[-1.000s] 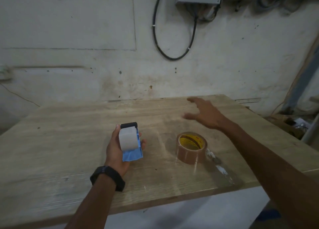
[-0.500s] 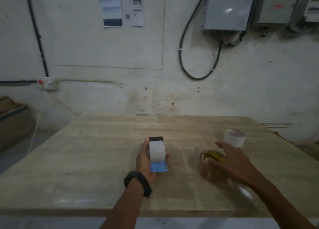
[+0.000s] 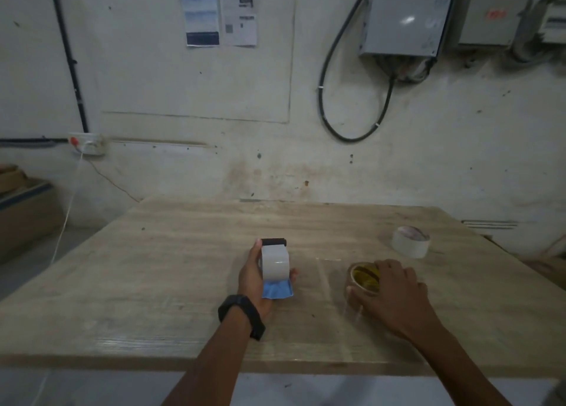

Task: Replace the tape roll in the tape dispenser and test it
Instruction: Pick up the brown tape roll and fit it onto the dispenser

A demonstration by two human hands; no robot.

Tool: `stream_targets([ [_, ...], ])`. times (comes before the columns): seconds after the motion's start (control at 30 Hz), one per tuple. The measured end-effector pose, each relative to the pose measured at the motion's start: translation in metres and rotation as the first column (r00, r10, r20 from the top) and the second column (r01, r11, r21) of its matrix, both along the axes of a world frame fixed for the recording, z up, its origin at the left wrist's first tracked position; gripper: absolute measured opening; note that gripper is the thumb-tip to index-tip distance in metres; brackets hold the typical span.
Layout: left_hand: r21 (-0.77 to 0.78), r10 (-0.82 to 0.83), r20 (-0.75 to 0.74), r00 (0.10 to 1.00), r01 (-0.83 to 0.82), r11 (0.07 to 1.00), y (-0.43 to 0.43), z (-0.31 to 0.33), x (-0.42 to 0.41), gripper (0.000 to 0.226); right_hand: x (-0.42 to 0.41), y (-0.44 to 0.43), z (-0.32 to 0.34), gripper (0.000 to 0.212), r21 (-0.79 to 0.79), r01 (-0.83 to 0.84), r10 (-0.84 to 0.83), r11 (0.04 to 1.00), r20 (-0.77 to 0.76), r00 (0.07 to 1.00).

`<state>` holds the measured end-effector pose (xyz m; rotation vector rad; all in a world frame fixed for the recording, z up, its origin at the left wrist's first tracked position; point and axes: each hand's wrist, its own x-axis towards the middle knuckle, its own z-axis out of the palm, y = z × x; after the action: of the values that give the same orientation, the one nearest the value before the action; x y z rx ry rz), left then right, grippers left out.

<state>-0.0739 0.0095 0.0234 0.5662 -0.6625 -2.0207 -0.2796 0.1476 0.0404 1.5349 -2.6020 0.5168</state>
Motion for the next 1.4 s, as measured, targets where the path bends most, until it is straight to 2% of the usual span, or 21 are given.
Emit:
stream_targets([
  [0.1, -0.004, -0.007, -0.004, 1.0, 0.007, 1.0, 0.001, 0.0, 0.0, 0.045, 0.007, 0.0, -0.011, 0.083, -0.058, 0.01, -0.013, 0.998, -0.046, 0.999],
  [0.27, -0.009, -0.012, -0.02, 1.0, 0.012, 1.0, 0.0, -0.001, 0.0, 0.052, 0.01, 0.003, -0.02, 0.083, -0.19, 0.006, -0.006, 0.982, 0.002, 1.0],
  [0.63, 0.003, -0.021, -0.015, 1.0, 0.021, 1.0, -0.005, -0.005, 0.0, 0.049, 0.015, 0.007, -0.019, 0.091, -0.248, 0.005, 0.037, 0.969, 0.161, 0.986],
  [0.93, 0.01, -0.006, -0.007, 1.0, 0.006, 1.0, -0.009, -0.007, 0.0, 0.067, 0.011, 0.006, -0.021, 0.092, -0.294, 0.032, 0.049, 0.955, 0.265, 0.963],
  [1.13, -0.015, -0.02, -0.014, 1.0, 0.02, 1.0, -0.003, -0.002, 0.0, 0.052, 0.01, 0.009, -0.017, 0.086, -0.333, 0.045, 0.08, 0.942, 0.353, 0.932],
  [1.23, -0.023, -0.01, 0.0, 1.0, 0.01, 1.0, -0.002, -0.002, 0.0, 0.048, 0.004, 0.008, -0.011, 0.065, -0.442, 0.113, 0.128, 0.89, 0.479, 0.868],
  [1.27, -0.024, -0.007, 0.007, 1.0, 0.007, 1.0, -0.003, -0.002, 0.0, 0.05, 0.003, 0.007, -0.009, 0.065, -0.464, 0.142, 0.15, 0.875, 0.537, 0.83],
  [1.3, -0.021, -0.007, 0.012, 1.0, 0.007, 1.0, -0.004, -0.002, 0.0, 0.052, 0.002, 0.006, -0.007, 0.074, -0.476, 0.175, 0.169, 0.862, 0.595, 0.785],
  [1.33, -0.015, -0.005, 0.013, 1.0, 0.005, 1.0, -0.004, -0.003, -0.001, 0.054, 0.001, 0.003, -0.007, 0.083, -0.487, 0.215, 0.194, 0.847, 0.658, 0.728],
  [1.4, -0.019, 0.004, 0.014, 1.0, -0.004, 1.0, -0.003, -0.003, -0.001, 0.054, 0.001, -0.006, -0.01, 0.082, -0.501, 0.288, 0.286, 0.816, 0.783, 0.552],
])
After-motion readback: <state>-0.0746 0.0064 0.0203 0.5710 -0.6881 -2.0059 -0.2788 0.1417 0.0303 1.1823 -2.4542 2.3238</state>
